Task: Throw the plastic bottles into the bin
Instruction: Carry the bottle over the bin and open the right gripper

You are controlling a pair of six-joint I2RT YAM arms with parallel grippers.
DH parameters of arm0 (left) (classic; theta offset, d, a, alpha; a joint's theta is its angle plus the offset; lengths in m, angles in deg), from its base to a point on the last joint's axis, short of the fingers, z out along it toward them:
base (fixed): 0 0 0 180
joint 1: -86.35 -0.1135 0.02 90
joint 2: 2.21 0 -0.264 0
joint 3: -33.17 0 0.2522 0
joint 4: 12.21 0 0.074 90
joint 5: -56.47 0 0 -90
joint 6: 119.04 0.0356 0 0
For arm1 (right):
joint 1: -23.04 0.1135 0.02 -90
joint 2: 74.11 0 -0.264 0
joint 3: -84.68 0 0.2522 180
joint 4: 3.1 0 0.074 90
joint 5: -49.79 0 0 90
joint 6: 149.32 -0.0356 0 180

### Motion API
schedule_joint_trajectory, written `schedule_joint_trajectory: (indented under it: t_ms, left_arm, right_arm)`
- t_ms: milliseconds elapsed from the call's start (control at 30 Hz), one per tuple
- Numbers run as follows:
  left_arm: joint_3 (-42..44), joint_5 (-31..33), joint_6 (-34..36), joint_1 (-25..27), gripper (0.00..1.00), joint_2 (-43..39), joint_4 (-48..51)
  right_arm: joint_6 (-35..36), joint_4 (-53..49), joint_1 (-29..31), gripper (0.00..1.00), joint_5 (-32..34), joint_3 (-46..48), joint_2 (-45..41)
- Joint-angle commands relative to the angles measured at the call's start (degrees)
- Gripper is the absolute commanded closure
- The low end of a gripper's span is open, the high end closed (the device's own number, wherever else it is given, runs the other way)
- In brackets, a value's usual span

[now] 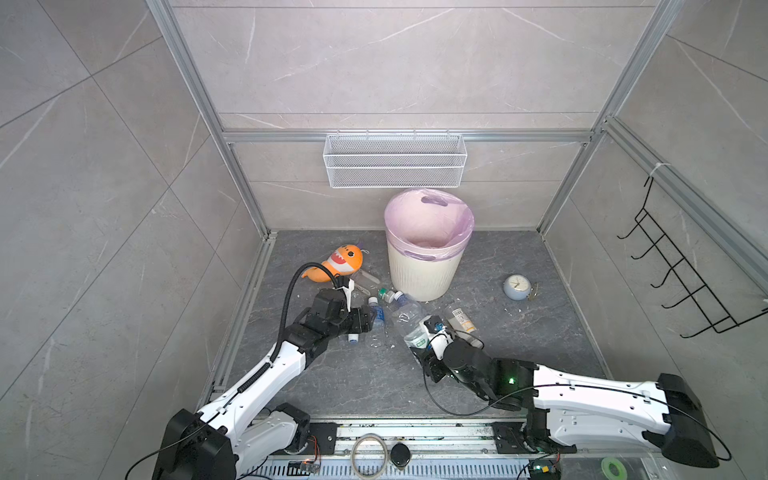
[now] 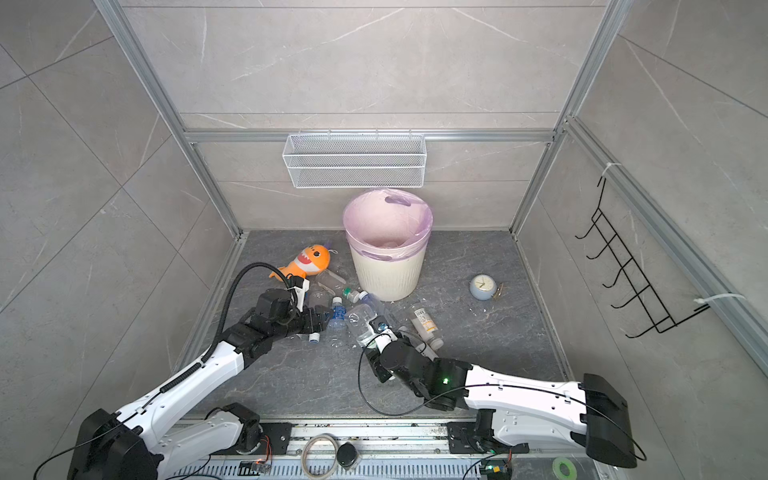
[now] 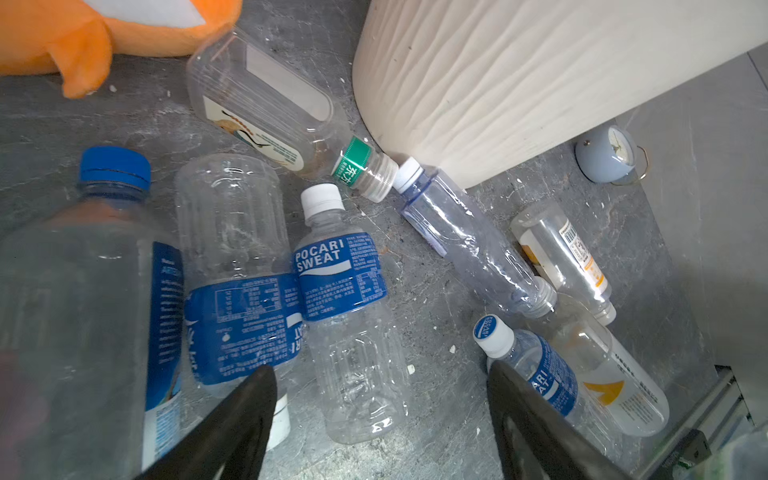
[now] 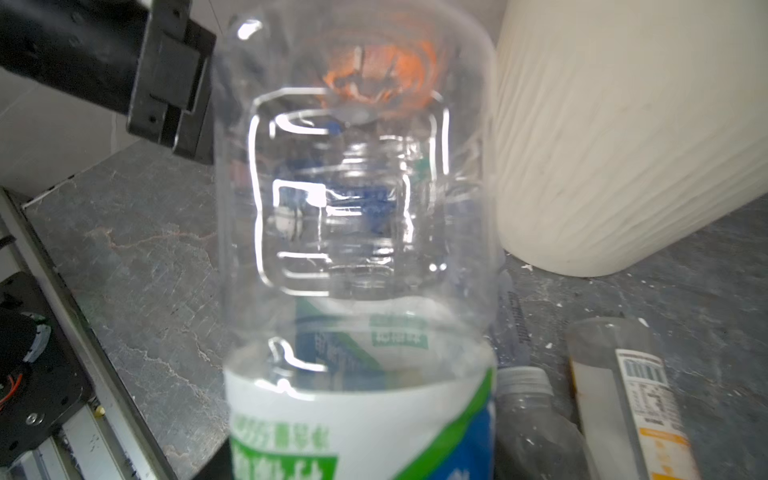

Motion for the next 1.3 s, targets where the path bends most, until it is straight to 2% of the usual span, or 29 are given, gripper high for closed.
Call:
schedule_joint_trajectory:
  t_ms: [0,233,367,567,700,833,1000,1033,1100,1200,1267]
  left_arm:
    - [-2.5,0.9,2.6,1.6,0.18,0.9,-2.0]
    - [-3.5,-0.2,3.4,3.3,0.18,2.9,-3.7]
    - [-4.1,-0.6,3.7,3.9,0.18,3.8,-4.2]
    - [-4.3,-0.8,4.1,4.2,0.18,4.6,-4.5]
    - [-4.1,-0.8,4.3,4.2,0.18,4.3,-4.3]
    - [-3.5,-0.5,4.5,4.3,0.18,3.3,-4.1]
    - [-2.8,-0.2,4.3,4.3,0.18,1.8,-3.7]
    - [-2.6,-0.2,4.2,4.3,0.18,1.5,-3.5]
    - [-2.3,-0.1,4.0,4.3,0.18,0.9,-3.2]
    - [-2.3,0.3,3.7,4.3,0.18,-0.1,-1.9]
    - [-2.0,0.9,3.2,4.3,0.18,-1.5,-1.0]
  right_arm:
    - [-2.1,-2.0,0.2,0.45,5.5,1.9,-5.4]
    - [-2.4,-7.3,0.2,0.45,11.4,2.9,-16.5]
    - [-1.5,-10.4,0.2,0.46,14.2,0.9,-20.0]
    - [3.1,-13.5,0.2,0.46,18.1,-7.4,-18.7]
    - [9.2,-13.1,-0.5,0.46,19.8,-17.4,-12.6]
    - [12.8,-15.3,-6.6,0.46,16.5,-31.8,-2.7]
    - [12.9,-19.2,-21.2,0.46,2.2,-54.6,14.3]
    - [12.9,-20.6,-23.6,0.45,-1.3,-61.8,19.7]
    - [12.6,-23.7,-27.9,0.35,-6.3,-74.8,29.5]
    - [11.1,-35.9,-33.2,0.02,-8.2,-100.1,46.7]
    - [10.8,-44.8,-35.8,0.01,-7.1,-118.6,56.4]
